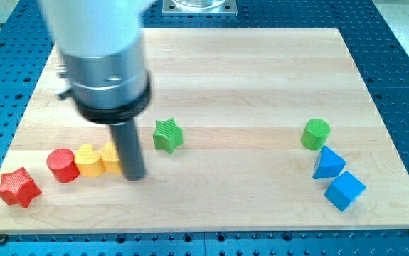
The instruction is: Push the green star to the top left of the green circle
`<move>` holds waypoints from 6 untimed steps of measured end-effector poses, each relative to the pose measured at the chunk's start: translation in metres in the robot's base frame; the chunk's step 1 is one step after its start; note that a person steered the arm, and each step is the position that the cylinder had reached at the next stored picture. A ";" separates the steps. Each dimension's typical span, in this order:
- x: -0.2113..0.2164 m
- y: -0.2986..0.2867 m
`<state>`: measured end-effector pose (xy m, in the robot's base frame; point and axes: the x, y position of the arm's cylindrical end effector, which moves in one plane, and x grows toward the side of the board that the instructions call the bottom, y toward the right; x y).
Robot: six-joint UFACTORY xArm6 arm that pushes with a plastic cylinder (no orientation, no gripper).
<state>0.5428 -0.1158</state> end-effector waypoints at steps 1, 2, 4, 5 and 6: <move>-0.044 0.010; -0.080 0.100; -0.053 0.085; -0.059 0.164; -0.086 0.203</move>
